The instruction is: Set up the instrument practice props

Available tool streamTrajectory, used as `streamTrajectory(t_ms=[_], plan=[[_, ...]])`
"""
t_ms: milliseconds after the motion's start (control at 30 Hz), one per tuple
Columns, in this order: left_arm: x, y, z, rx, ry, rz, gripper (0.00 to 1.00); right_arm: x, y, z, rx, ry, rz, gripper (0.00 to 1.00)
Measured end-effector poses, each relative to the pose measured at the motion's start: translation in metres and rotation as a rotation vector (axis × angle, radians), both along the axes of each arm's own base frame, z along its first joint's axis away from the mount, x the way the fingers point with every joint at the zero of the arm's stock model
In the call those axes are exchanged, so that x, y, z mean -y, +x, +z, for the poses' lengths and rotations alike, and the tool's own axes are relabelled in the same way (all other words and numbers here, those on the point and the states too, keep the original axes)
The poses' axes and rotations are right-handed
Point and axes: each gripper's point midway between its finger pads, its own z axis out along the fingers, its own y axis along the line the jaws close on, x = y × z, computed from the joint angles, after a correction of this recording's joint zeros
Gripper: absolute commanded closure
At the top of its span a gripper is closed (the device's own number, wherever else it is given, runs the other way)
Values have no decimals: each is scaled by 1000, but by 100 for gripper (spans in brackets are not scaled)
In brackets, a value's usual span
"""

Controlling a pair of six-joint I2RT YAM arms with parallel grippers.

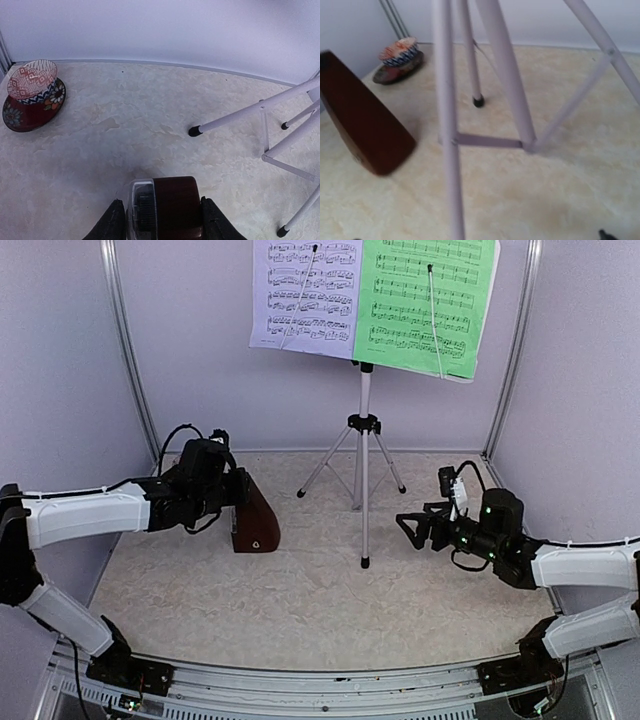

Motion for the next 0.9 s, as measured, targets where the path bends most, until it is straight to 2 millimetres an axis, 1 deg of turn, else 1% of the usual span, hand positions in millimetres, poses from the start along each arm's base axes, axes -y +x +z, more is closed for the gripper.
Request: streamTrajectory(t_ms=[200, 267, 300, 333, 433, 500, 567, 600, 633, 700, 733, 767, 800, 867, 900], plan=[[31, -38, -2, 8, -32, -44, 62, -18, -2, 15, 26, 22, 54, 2], [37, -47, -2, 14, -49, -46, 57, -26, -2, 18, 30, 24, 73, 3], [39, -50, -2, 17, -57, -44, 54, -30, -2, 18, 30, 24, 83, 4], [41, -51, -2, 21, -61, -40, 48, -35, -2, 18, 30, 24, 96, 4], [49, -56, -5, 12, -83, -46, 25, -48, -4, 16, 22, 16, 131, 5], [59, -62, -10, -6, -89, -76, 13, -56, -5, 16, 21, 10, 151, 5], [66, -67, -12, -19, -92, -114, 5, -64, -6, 17, 27, 5, 170, 5], [68, -68, -11, -17, -97, -130, 2, -67, -7, 17, 30, 3, 178, 5], [69, -69, -8, -11, -99, -149, 1, -69, -8, 18, 32, 3, 184, 5], [63, -71, 0, 9, -124, -179, 1, -73, -10, 20, 41, -1, 197, 5], [54, -71, 6, 24, -145, -191, 1, -74, -12, 20, 45, -4, 203, 5], [41, -70, 15, 46, -173, -194, 1, -76, -13, 20, 48, -7, 207, 5], [24, -67, 25, 76, -210, -183, 1, -79, -15, 20, 50, -11, 215, 6], [-16, -57, 46, 153, -283, -130, 1, -85, -19, 19, 55, -20, 230, 7], [-41, -50, 56, 201, -319, -90, 2, -89, -22, 19, 57, -25, 238, 7]])
